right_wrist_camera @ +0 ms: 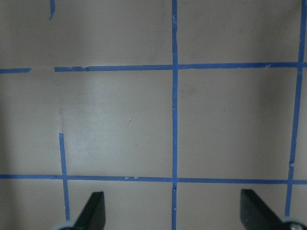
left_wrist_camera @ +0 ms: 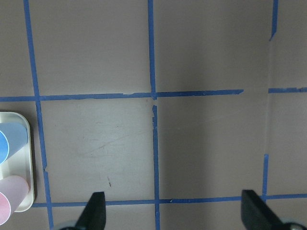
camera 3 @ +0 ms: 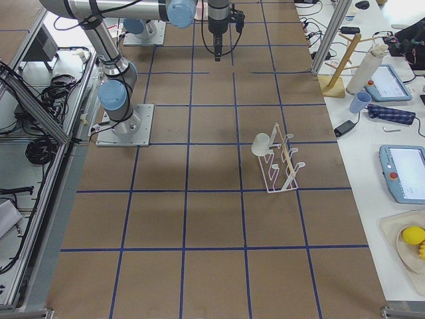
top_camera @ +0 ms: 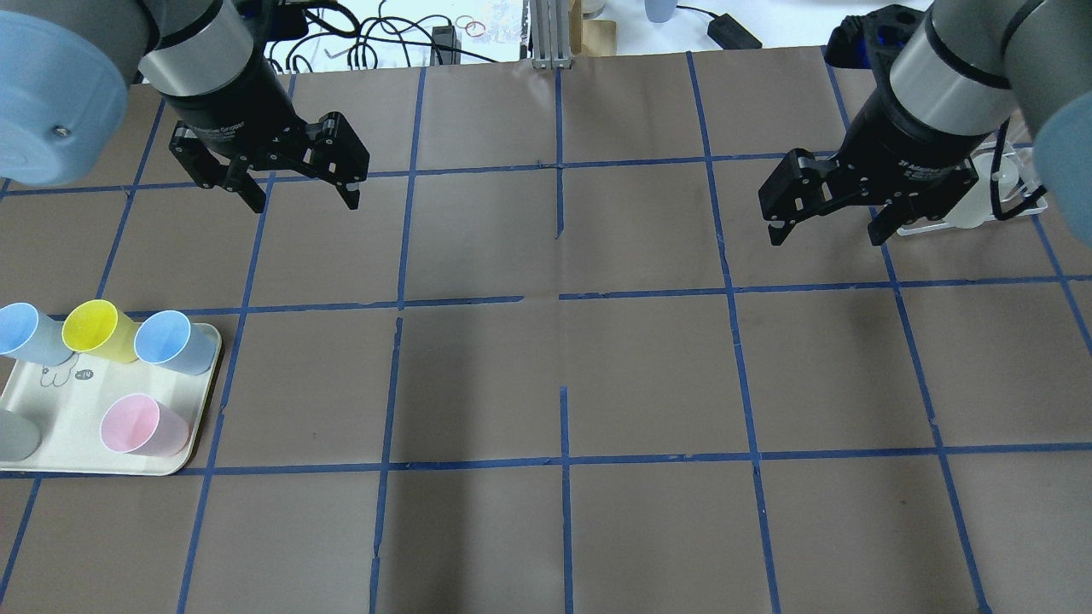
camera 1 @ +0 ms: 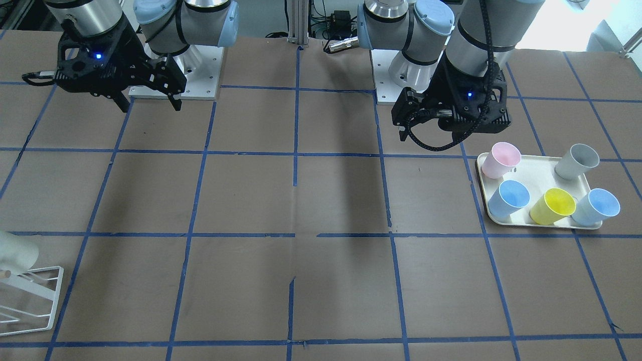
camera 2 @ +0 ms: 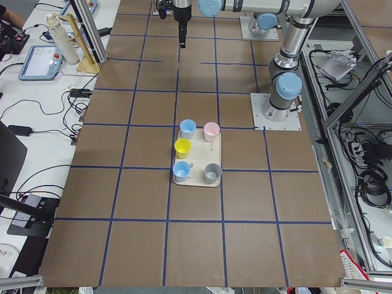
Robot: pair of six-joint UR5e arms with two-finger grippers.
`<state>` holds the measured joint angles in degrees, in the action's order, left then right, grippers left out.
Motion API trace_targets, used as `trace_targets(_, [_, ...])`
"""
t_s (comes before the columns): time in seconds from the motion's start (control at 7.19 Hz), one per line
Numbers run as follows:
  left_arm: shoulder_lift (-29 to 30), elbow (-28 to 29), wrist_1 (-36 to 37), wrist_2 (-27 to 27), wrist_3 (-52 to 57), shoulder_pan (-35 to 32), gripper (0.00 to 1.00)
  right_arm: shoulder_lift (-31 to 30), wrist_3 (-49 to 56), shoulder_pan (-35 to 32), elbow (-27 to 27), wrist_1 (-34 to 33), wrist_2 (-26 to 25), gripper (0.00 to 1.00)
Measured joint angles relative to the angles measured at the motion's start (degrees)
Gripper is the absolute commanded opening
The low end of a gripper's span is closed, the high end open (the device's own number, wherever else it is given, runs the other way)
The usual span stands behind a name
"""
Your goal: Transfer IKEA cup to right arm and place on rack
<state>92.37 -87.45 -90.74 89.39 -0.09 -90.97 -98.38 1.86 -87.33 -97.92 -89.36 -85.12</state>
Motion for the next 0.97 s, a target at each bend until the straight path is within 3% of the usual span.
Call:
trace_targets(0.42, [0.0, 0.0, 0.0, 0.0, 0.0, 0.0, 1.00, -1.7, -1.6, -1.9, -0.7, 1.0, -3.2, 1.00])
trace_targets(0.97, [-0.1, -0.1, 0.0, 0.0, 0.0, -0.1, 1.00, -1.7, -1.5, -1.5, -0.6, 0.9, -3.9, 1.00])
